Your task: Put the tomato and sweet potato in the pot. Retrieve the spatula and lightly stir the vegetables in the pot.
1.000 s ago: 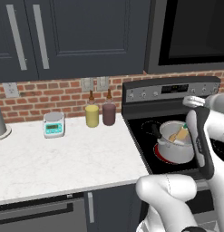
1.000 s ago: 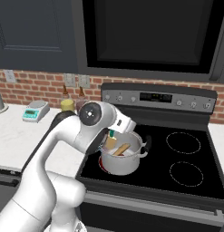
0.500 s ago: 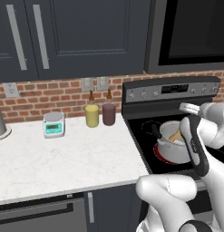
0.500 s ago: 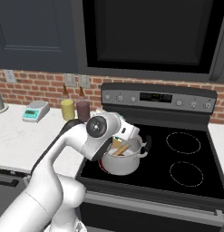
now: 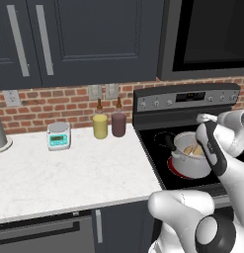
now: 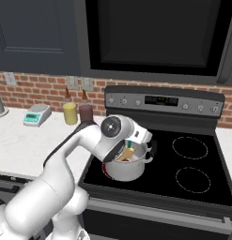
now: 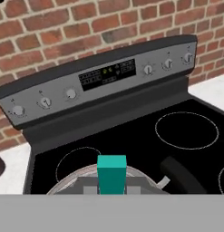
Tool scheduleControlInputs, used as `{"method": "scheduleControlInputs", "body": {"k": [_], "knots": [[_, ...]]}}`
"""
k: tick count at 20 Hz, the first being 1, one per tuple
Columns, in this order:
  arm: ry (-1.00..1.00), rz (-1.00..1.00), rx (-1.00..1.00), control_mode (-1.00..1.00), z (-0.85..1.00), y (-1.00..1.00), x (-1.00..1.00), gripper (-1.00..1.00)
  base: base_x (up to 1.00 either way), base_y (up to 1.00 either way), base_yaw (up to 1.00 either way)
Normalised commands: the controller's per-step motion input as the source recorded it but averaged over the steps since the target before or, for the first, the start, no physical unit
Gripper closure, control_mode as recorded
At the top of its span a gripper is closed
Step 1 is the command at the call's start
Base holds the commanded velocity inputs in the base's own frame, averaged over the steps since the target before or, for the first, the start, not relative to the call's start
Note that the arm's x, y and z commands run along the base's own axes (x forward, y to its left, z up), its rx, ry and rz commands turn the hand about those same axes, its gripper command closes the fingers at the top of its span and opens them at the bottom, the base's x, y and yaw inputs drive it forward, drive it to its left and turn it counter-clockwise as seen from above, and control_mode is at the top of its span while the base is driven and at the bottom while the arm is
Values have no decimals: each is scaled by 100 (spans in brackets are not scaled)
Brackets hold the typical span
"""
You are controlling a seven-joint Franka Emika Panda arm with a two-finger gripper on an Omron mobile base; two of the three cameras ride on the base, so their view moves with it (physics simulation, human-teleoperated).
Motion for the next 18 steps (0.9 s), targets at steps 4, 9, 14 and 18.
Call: {"method": "scheduleControlInputs", "body": {"k": [4, 9, 14, 18], "knots": [[11, 0, -5, -100, -56, -5, 0, 100, 0, 0, 0], [1, 0, -5, -100, -67, 0, 1, 100, 0, 0, 0], [0, 1, 0, -100, -53, 8, 3, 100, 0, 0, 0], [-1, 4, 0, -100, -19, 34, 6, 100, 0, 0, 0]]}}
